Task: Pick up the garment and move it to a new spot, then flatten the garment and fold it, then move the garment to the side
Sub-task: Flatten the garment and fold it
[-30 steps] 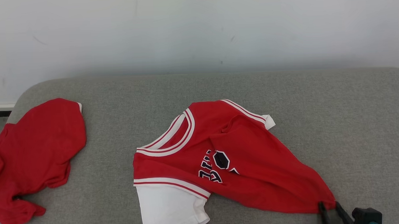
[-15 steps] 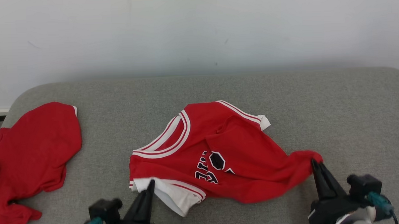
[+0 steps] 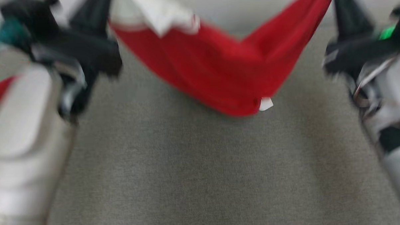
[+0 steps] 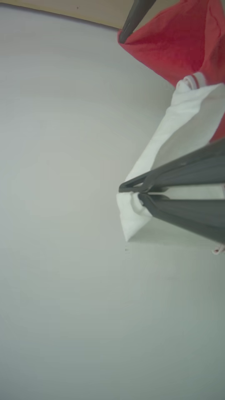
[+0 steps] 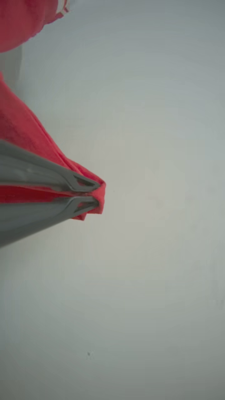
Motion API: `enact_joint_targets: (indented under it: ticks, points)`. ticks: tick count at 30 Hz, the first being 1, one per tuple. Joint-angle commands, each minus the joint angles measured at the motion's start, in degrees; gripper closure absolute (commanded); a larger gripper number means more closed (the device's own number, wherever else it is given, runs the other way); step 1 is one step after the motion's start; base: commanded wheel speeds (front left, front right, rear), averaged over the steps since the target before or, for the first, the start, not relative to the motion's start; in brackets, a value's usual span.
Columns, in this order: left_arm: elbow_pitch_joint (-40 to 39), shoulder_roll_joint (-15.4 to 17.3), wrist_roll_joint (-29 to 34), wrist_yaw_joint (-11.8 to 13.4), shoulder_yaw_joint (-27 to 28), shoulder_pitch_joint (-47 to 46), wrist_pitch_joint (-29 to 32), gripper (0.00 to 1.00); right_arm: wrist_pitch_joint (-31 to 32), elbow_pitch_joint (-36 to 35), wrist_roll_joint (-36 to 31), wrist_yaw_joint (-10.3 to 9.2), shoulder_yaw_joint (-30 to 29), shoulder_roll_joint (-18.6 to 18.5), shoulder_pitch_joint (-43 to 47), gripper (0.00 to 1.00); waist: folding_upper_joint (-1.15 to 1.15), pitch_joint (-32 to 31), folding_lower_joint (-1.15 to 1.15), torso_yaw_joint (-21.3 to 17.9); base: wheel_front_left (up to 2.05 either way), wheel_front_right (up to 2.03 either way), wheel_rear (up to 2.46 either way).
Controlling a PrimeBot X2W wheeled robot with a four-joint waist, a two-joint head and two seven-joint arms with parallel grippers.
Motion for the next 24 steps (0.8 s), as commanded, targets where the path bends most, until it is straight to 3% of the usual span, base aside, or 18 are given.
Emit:
enact_joint_targets:
  ticks: [1, 7, 14, 24]
  points:
    - [0.77, -0.05, -1.47, 0.10, 0.33, -5.08, 1.40, 1.00, 0.60, 0.42, 0.81, -0.13, 0.40, -0.80, -5.04, 1.00, -0.01, 9.67, -0.01, -1.40, 0.00, 0.00, 0.00]
    - [8.06, 1.00, -2.53, 0.11, 1.13, -28.87, 5.55, 1.00, 4.71, 5.14, 5.05, -0.13, 0.04, -2.99, -26.78, 1.00, -0.01, 17.10, -0.01, -2.56, 0.00, 0.00, 0.00]
    - [21.26, 0.33, 1.49, 0.12, -0.12, -50.63, 5.10, 1.00, 8.11, 14.11, 6.82, -0.13, -0.75, -4.91, -45.65, 1.00, -0.01, 19.00, -0.01, -3.17, 0.00, 0.00, 0.00]
    - [33.21, -2.89, 0.28, 0.13, -2.07, -63.10, 1.31, 1.00, 7.50, 25.66, 7.59, -0.13, 0.34, -4.64, -57.22, 1.00, -0.01, 20.02, -0.01, -4.00, 0.00, 0.00, 0.00]
